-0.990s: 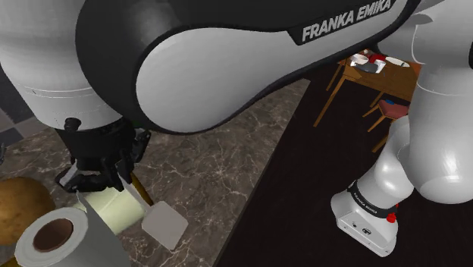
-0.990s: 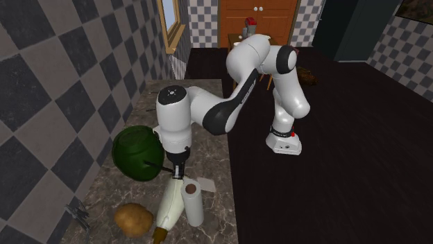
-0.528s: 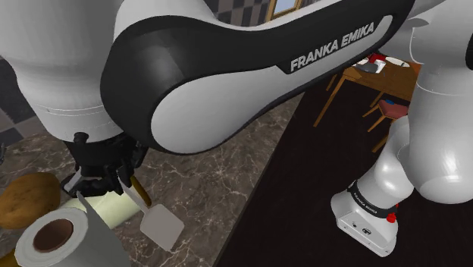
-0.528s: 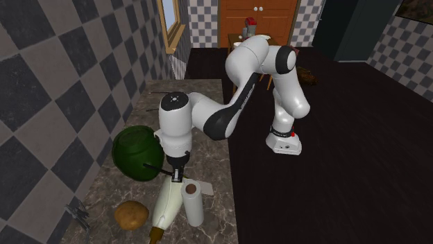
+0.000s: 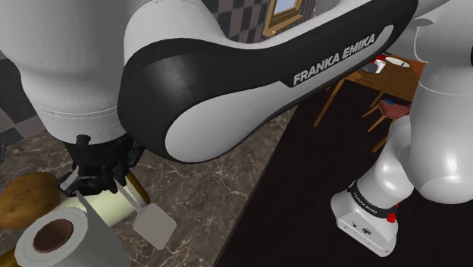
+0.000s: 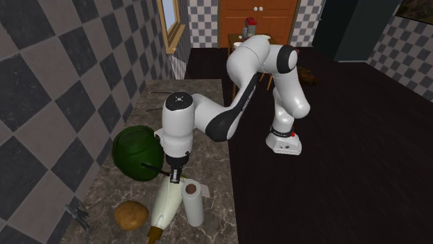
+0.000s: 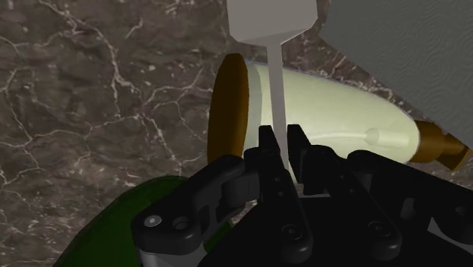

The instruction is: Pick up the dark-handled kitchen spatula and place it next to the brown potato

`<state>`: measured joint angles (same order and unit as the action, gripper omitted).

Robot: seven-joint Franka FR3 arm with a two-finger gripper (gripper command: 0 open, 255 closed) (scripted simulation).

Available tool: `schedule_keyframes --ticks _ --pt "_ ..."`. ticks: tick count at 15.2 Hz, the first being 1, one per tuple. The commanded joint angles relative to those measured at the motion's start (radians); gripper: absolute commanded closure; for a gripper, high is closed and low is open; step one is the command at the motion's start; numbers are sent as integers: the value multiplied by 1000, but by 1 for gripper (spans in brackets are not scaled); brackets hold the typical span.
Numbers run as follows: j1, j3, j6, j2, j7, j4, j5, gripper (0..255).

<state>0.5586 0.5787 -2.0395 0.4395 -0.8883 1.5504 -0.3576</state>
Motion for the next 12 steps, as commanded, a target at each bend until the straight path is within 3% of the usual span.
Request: schedule_keyframes --ticks 1,12 --pt "6 -10 -33 77 -11 52 -1 255" --pt "45 -64 -79 87 -6 75 12 255"
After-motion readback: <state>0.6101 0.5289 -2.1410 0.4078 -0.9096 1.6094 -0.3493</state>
